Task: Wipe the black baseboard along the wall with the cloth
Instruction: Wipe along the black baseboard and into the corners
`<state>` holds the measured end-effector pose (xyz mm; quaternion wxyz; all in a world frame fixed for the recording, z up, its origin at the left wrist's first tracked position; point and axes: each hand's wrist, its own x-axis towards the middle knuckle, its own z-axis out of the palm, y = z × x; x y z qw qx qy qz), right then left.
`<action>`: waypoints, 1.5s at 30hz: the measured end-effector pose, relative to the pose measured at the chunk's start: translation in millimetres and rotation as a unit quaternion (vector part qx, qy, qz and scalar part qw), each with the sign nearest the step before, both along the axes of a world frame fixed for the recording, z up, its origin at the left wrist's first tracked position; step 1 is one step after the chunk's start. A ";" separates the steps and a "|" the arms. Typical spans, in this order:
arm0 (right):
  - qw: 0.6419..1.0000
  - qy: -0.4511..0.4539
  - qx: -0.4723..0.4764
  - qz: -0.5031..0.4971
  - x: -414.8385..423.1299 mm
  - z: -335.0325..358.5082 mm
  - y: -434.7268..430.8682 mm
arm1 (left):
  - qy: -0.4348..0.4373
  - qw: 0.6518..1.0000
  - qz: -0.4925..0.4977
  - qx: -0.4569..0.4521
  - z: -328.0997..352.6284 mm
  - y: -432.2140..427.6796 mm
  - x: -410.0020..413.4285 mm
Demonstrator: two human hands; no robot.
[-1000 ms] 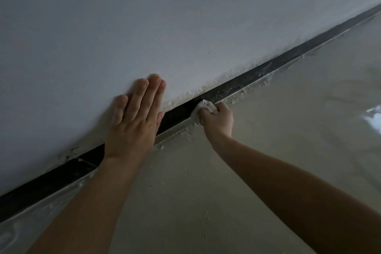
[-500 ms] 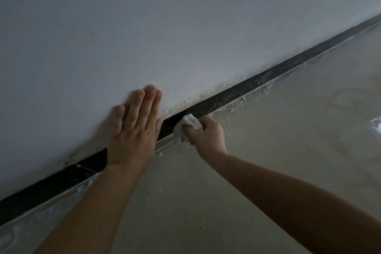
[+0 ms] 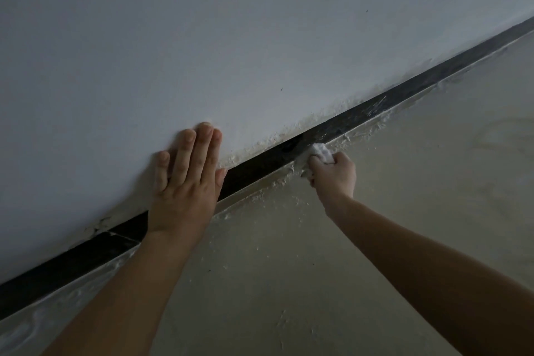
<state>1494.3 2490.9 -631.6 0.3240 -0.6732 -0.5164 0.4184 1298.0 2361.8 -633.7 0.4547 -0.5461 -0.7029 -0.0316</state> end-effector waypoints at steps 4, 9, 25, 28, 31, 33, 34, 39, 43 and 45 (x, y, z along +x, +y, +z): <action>0.976 -0.037 0.058 0.207 -18.5 7.8 -39.8 | -0.003 1.000 0.002 -0.003 -0.1 1.5 -0.3; 0.970 -0.041 0.107 0.216 -30.7 16.4 -34.4 | -0.009 1.000 -0.007 -0.001 1.1 0.6 -0.2; 0.974 -0.051 0.039 0.216 -28.5 6.6 -37.9 | 0.002 1.000 -0.003 -0.001 1.6 1.1 -0.2; 0.998 -0.003 0.002 0.070 -31.0 2.4 -15.6 | -0.001 1.000 -0.001 -0.013 3.0 -1.1 -0.7; 1.000 0.006 -0.004 -0.010 -11.5 6.9 15.9 | -0.006 1.000 0.000 -0.019 5.2 -3.8 2.0; 0.998 -0.038 -0.018 0.040 2.8 13.0 26.6 | -0.008 1.000 -0.009 -0.029 7.5 -4.2 3.2; 0.996 -0.055 -0.030 0.065 9.7 16.6 29.2 | -0.011 0.999 -0.023 -0.033 9.7 -2.5 3.7; 0.969 -0.082 -0.109 0.207 35.0 38.9 28.8 | -0.006 0.993 -0.104 -0.045 25.0 30.6 20.4; 0.900 -0.182 -0.106 0.382 41.2 57.9 26.6 | 0.023 0.994 -0.089 -0.052 31.2 65.1 39.7; 0.895 -0.185 -0.096 0.395 41.0 58.1 27.5 | 0.037 0.996 -0.059 -0.049 31.5 76.3 48.4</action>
